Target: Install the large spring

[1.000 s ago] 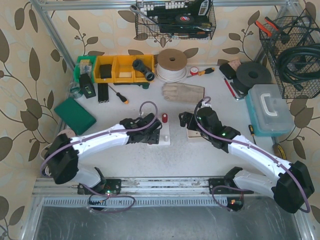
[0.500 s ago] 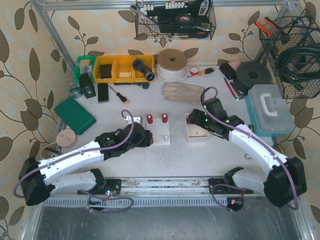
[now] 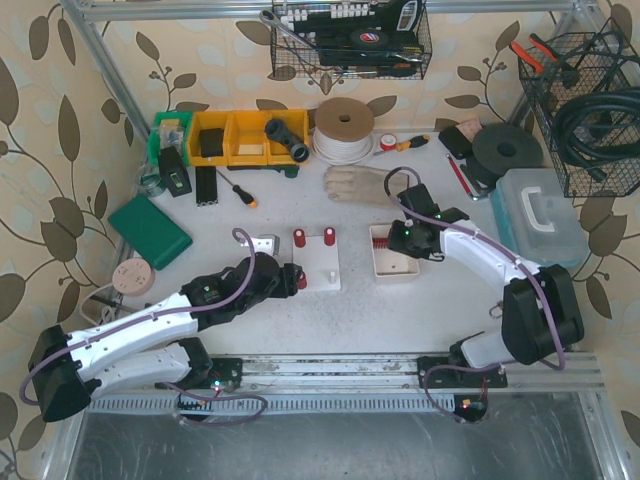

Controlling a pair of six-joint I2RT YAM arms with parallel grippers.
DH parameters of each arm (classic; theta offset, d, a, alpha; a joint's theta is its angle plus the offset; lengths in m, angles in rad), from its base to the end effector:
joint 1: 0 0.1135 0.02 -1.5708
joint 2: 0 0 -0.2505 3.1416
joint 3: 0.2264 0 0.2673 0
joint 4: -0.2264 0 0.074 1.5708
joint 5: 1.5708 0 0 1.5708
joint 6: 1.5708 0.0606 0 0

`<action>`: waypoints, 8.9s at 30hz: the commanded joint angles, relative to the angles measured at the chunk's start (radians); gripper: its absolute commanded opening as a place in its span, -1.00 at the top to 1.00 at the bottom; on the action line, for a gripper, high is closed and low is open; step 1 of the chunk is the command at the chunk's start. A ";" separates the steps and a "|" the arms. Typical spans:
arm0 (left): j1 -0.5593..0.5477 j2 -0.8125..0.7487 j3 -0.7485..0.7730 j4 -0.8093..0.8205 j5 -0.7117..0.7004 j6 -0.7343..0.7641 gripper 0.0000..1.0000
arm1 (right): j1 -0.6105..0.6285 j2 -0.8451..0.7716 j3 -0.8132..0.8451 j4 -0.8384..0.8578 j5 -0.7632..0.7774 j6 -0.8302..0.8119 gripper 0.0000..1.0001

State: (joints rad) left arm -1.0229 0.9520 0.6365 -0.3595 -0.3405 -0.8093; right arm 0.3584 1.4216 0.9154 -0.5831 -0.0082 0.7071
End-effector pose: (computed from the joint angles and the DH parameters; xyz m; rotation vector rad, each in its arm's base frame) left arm 0.1440 -0.1971 0.2118 0.0555 2.2743 -0.6268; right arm 0.2826 0.1064 0.1681 0.4674 2.6692 0.3475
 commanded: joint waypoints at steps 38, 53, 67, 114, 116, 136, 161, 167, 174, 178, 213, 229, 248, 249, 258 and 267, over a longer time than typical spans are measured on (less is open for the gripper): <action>-0.009 0.030 0.003 0.073 -0.061 0.001 -0.41 | -0.012 0.281 0.118 0.093 0.031 -0.056 0.18; -0.009 0.017 -0.004 0.079 -0.057 0.001 -0.40 | 0.028 0.155 0.085 0.014 0.052 -0.034 -0.31; -0.009 0.045 0.011 0.075 -0.057 0.007 -0.40 | 0.042 0.232 0.101 -0.033 -0.002 -0.023 -0.43; -0.009 0.050 0.016 0.062 -0.065 0.001 -0.39 | 0.093 0.326 0.185 -0.107 0.120 -0.112 0.10; -0.008 0.050 0.017 0.061 -0.065 -0.001 -0.39 | 0.096 0.328 0.183 -0.109 0.132 -0.112 0.15; -0.009 0.056 0.020 0.057 -0.067 -0.002 -0.39 | 0.099 0.330 0.187 -0.127 0.145 -0.117 1.00; -0.002 -0.008 0.094 0.013 0.076 0.060 -0.51 | 0.184 -0.198 0.053 0.039 0.006 -0.390 1.00; 0.030 -0.029 0.206 0.033 0.291 0.096 -0.54 | 0.203 -0.337 -0.013 0.154 -0.142 -0.635 1.00; 0.050 0.058 0.277 0.176 0.563 0.035 -0.53 | 0.217 -0.399 -0.031 0.199 -0.272 -0.811 1.00; 0.052 0.103 0.253 0.285 0.658 -0.057 -0.50 | 0.237 -0.433 -0.048 0.221 -0.281 -0.867 1.00; 0.238 0.163 0.232 0.423 0.905 -0.191 -0.50 | 0.309 -0.445 -0.010 0.177 -0.326 -0.919 1.00; 0.238 0.199 0.245 0.428 0.916 -0.190 -0.49 | 0.317 -0.440 -0.006 0.190 -0.353 -0.903 1.00; 0.238 0.209 0.232 0.464 0.922 -0.211 -0.40 | 0.327 -0.442 -0.003 0.197 -0.358 -0.897 1.00; 0.238 0.209 0.231 0.464 0.922 -0.211 -0.39 | 0.328 -0.443 -0.003 0.197 -0.359 -0.898 1.00; 0.238 0.216 0.222 0.478 0.923 -0.220 -0.37 | 0.336 -0.438 0.001 0.197 -0.368 -0.896 1.00; 0.238 0.217 0.222 0.485 0.935 -0.228 -0.28 | 0.338 -0.434 0.001 0.198 -0.358 -0.898 1.00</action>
State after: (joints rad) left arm -0.7910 1.1732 0.8433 0.0788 0.5606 -1.0279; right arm 0.6899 0.9886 0.8803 -0.4168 -0.3481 -0.1982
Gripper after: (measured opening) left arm 0.661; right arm 0.284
